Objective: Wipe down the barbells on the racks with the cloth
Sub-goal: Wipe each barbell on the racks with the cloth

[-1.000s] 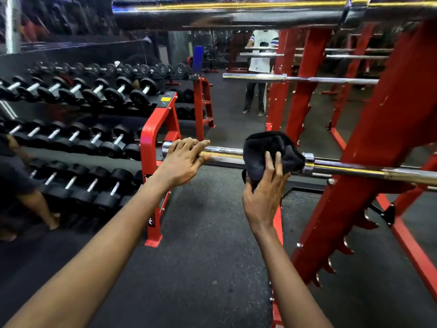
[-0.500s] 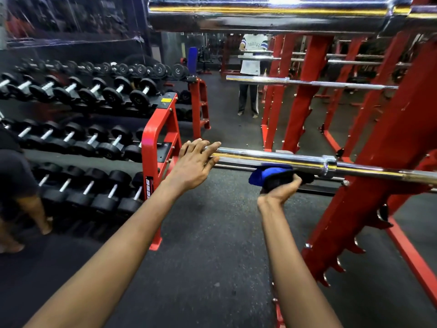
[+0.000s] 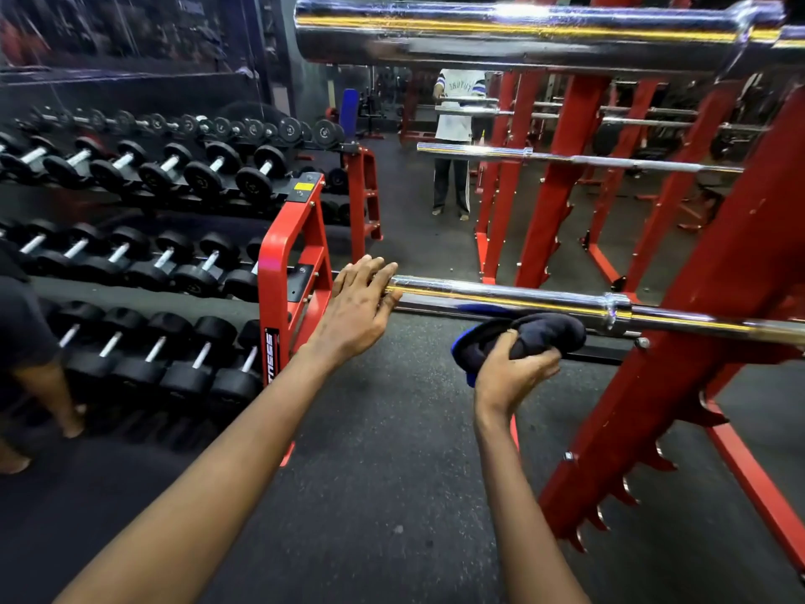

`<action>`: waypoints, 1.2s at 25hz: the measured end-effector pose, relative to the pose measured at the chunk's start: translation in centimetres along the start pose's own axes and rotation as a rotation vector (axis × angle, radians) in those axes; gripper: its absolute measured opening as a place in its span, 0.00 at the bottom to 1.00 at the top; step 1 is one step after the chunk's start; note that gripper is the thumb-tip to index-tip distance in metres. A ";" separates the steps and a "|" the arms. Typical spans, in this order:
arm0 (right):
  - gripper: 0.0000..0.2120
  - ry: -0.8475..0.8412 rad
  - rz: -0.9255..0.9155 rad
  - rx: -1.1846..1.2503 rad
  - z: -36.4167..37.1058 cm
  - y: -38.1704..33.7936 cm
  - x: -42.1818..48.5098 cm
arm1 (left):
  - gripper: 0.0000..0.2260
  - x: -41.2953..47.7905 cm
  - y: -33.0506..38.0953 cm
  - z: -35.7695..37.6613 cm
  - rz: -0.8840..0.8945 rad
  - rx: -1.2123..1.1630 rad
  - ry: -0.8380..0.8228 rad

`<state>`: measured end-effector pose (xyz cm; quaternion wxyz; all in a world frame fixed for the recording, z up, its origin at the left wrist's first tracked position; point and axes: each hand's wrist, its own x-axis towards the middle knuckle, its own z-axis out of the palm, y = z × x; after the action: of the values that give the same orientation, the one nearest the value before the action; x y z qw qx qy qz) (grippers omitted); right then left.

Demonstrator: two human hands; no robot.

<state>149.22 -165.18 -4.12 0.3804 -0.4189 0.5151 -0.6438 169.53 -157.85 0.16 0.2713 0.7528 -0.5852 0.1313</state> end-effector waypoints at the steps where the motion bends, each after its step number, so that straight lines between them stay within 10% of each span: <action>1: 0.31 0.035 -0.158 -0.009 -0.3 -0.2 -0.5 | 0.23 -0.2 -0.2 0.1 -0.011 0.005 0.016; 9: 0.20 -0.193 -0.871 -0.490 0.6 -2.5 1.7 | 0.26 -1.3 -1.1 -0.5 -0.085 -0.092 0.004; 19: 0.23 -0.470 -1.043 -0.698 6.1 -3.5 -1.0 | 0.38 -3.2 -3.4 -3.1 -0.141 -0.377 -0.148; 30: 0.30 -0.472 -1.044 -0.675 9.6 -2.9 -6.0 | 0.29 -2.4 -5.1 -3.7 -0.240 -0.645 -0.151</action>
<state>160.14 -162.44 -1.07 -0.0309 -0.8393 0.3210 -0.4377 174.19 -152.91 0.65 0.4645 0.6994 -0.5224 -0.1491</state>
